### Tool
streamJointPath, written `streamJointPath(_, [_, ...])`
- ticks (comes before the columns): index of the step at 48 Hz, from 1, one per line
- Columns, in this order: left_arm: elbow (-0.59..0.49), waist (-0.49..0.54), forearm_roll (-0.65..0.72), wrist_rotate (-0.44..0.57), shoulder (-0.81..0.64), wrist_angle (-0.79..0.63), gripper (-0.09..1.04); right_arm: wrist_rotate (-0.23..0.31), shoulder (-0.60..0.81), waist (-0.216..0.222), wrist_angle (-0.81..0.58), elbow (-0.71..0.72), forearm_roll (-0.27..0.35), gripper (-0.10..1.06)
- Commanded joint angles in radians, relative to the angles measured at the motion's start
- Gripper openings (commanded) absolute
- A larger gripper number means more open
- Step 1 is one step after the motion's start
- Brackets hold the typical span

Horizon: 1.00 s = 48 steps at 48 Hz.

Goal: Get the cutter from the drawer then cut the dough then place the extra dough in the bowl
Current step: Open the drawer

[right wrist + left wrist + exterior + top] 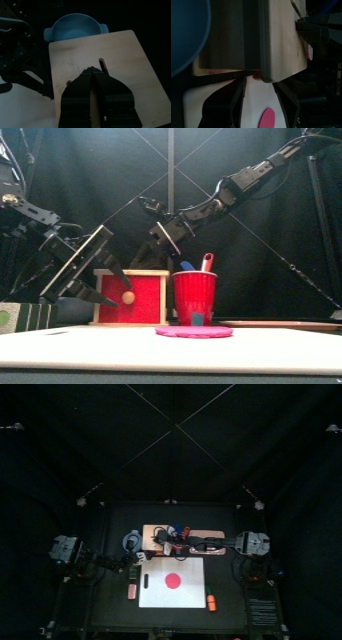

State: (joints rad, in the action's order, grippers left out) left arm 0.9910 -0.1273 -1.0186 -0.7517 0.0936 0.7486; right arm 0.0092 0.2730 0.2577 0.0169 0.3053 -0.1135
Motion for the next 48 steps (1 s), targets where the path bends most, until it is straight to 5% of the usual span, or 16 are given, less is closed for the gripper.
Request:
streamJointPath(1, [-0.031,0.011,0.008,0.002,0.005,0.003,0.78,0.002,-0.014,-0.002,0.009,-0.009,0.003,0.02])
streamJointPath(22, [-0.035,0.028,0.021,0.021,0.043,-0.003,0.54,0.002,-0.011,-0.002,0.008,-0.009,0.002,0.02])
streamJointPath(48, [-0.009,-0.040,-0.075,0.129,0.041,-0.084,0.48,0.005,-0.006,-0.002,0.011,-0.011,0.003,0.02])
